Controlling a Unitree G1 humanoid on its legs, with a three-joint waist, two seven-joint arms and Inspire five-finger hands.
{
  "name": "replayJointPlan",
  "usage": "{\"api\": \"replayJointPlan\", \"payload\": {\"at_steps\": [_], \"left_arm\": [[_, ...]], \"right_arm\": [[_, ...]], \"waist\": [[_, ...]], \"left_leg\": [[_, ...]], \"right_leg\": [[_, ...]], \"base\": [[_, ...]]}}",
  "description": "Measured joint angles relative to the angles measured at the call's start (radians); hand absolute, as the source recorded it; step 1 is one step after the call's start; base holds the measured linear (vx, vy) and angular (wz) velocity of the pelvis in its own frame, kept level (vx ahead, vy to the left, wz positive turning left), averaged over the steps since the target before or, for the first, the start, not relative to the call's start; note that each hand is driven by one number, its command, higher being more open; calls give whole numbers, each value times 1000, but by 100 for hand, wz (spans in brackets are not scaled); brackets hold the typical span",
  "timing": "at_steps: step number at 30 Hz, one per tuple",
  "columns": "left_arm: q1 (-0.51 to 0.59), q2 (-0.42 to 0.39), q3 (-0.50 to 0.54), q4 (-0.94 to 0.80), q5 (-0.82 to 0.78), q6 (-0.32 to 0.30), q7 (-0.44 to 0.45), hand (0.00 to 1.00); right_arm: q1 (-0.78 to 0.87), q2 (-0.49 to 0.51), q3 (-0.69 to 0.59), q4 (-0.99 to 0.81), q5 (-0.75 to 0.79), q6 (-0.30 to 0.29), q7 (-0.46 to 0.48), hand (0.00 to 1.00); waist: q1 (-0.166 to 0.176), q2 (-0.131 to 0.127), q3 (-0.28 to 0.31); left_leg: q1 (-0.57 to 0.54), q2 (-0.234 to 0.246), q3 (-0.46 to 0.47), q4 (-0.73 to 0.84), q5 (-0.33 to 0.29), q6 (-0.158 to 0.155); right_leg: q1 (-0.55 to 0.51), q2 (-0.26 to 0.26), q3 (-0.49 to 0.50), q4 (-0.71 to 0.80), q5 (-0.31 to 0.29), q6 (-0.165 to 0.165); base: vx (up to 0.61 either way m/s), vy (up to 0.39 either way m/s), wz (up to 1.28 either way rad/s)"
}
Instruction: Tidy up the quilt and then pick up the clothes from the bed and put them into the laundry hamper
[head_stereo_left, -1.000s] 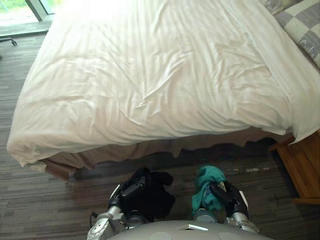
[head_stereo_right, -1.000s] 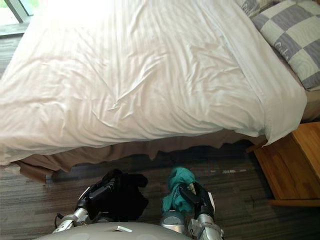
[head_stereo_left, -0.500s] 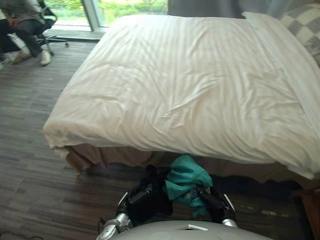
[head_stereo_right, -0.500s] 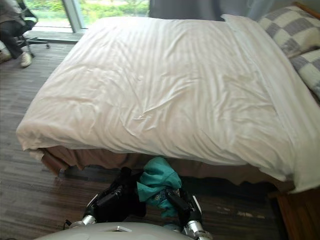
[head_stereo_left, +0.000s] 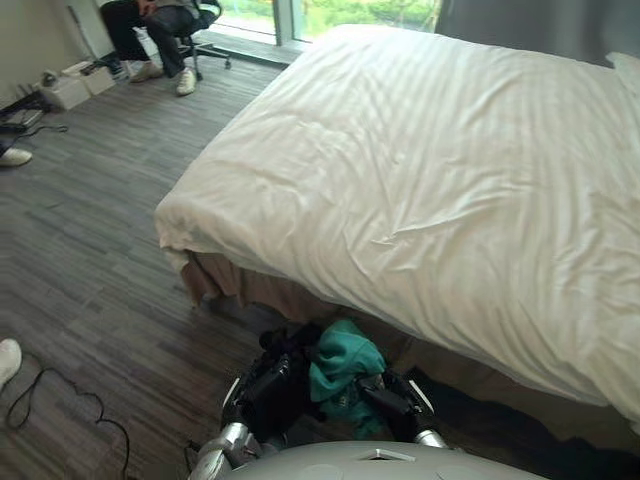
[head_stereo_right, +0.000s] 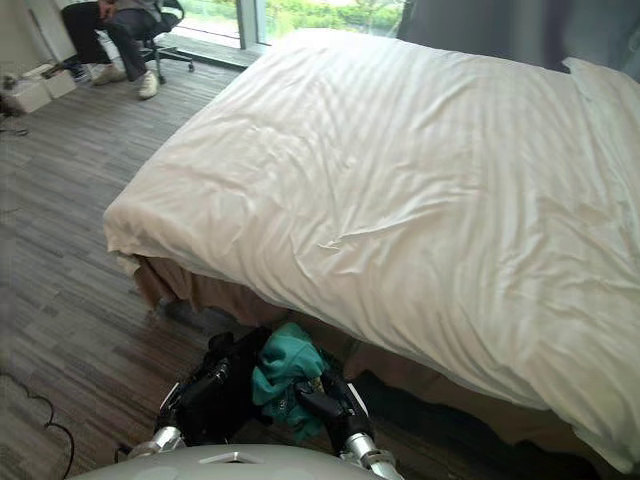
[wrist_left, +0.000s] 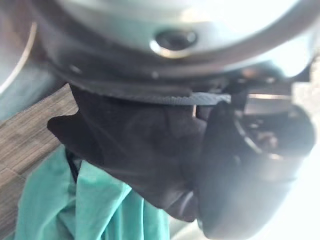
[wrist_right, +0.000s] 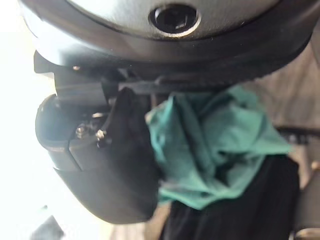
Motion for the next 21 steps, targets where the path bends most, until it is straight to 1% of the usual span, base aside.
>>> {"api": "replayJointPlan", "payload": {"at_steps": [1,2,3,4,5,6,7,8,9,10,11,12,13,14,15,16,17,18,19,20,21], "left_arm": [[-1,5,-2,-16,0,3,1,0],[-2,12,-8,-35,0,5,1,0],[-4,10,-11,-43,0,5,1,0],[-1,9,-15,-60,0,7,1,0],[6,8,-18,-69,0,11,1,0],[11,8,-19,-75,0,20,2,0],[18,13,-21,-93,1,35,7,0],[10,14,-15,-100,-4,39,13,0],[1,10,-12,-98,-16,41,19,0],[-8,3,4,-101,-37,40,21,0],[-10,-3,17,-102,-39,41,21,0],[-11,-3,19,-101,-39,45,21,0],[-10,-6,26,-103,-39,51,20,0],[-10,-12,29,-103,-39,52,20,0],[-8,-16,35,-109,-38,56,17,0],[-5,-11,50,-131,-39,61,13,0],[9,-28,70,-139,-39,60,11,0],[12,-35,78,-137,-39,61,13,0],[12,-43,81,-136,-39,62,18,0],[14,-45,77,-137,-37,61,18,0],[12,-46,74,-139,-33,61,18,0]], "right_arm": [[-3,0,0,-2,0,1,0,0],[2,-3,-3,-6,1,1,-1,0],[3,-6,-5,-6,0,1,-6,0],[6,-13,-6,-6,0,3,-16,0],[4,-15,-4,-6,1,3,-25,0],[2,-15,-2,-6,1,3,-31,0],[-5,-11,3,-1,0,10,-38,0],[-35,-13,11,-1,-2,12,-40,0],[-52,-16,12,-2,-11,12,-40,0],[-84,-13,25,-8,-34,10,-39,0],[-101,-13,46,-8,-35,4,-35,0],[-104,-13,50,-6,-35,4,-35,0],[-106,-13,58,-5,-35,5,-34,0],[-108,-14,56,-5,-35,4,-33,0],[-111,-14,53,-5,-35,4,-32,0],[-117,-11,53,-2,-35,3,-30,0],[-110,-30,53,5,-37,3,-29,0],[-106,-35,53,10,-37,3,-29,0],[-107,-46,55,10,-37,4,-29,0],[-114,-50,53,9,-37,3,-28,0],[-112,-49,48,9,-37,3,-27,0]], "waist": [[1,-13,7],[1,-22,8],[0,-23,9],[4,-25,11],[6,-21,14],[5,-20,17],[7,-28,29],[19,-16,46],[24,-6,62],[38,1,88],[44,-7,96],[44,-9,96],[56,-11,96],[59,-12,95],[56,-20,99],[54,-23,114],[61,-12,111],[60,-23,110],[48,-10,112],[48,3,110],[54,10,107]], "left_leg": [[-21,-4,82,0,-9,72],[-37,-6,189,3,-23,101],[-45,-8,235,6,-27,107],[-54,-16,325,6,-27,110],[-59,-26,382,6,4,130],[-59,-34,398,6,40,136],[-58,-64,385,6,80,123],[-56,-80,352,6,82,134],[-56,-79,329,6,85,141],[-57,-82,307,5,82,150],[-53,-103,297,3,61,168],[-47,-116,303,1,45,170],[-39,-128,385,5,6,181],[-39,-131,423,6,-16,181],[-46,-140,506,13,-70,173],[-80,-111,593,112,-96,200],[-73,-108,619,112,-69,205],[-71,-122,615,104,-67,218],[-75,-126,592,101,-68,229],[-79,-117,583,102,-70,235],[-78,-107,579,102,-76,236]], "right_leg": [[22,-6,-75,1,2,13],[49,-22,-160,-1,10,28],[62,-26,-199,-1,10,28],[87,-36,-261,10,10,28],[108,-43,-292,38,11,27],[120,-48,-296,55,11,26],[141,-67,-292,98,11,24],[139,-81,-284,153,25,-1],[132,-79,-280,172,13,-27],[121,-41,-255,111,-25,-65],[112,-27,-257,52,-45,-78],[132,-30,-251,32,-47,-82],[149,-40,-252,3,-45,-79],[151,-44,-258,-10,-46,-82],[154,-51,-276,-47,-58,-98],[155,-65,-278,-43,-66,-105],[160,-77,-276,-11,-70,-86],[159,-85,-281,-1,-45,-62],[151,-86,-281,26,44,-2],[132,-85,-281,61,75,-9],[113,-89,-276,101,101,-28]], "base": [[-41,51,169],[10,58,182],[73,82,194],[111,95,190],[131,107,186],[165,131,179],[177,134,146],[156,121,130],[75,79,87],[-44,70,66],[-79,66,55],[-75,64,38],[-13,39,26],[-7,61,40],[-11,52,56],[4,55,57],[41,28,43],[87,53,40],[77,71,41],[70,115,32],[46,128,10]]}}
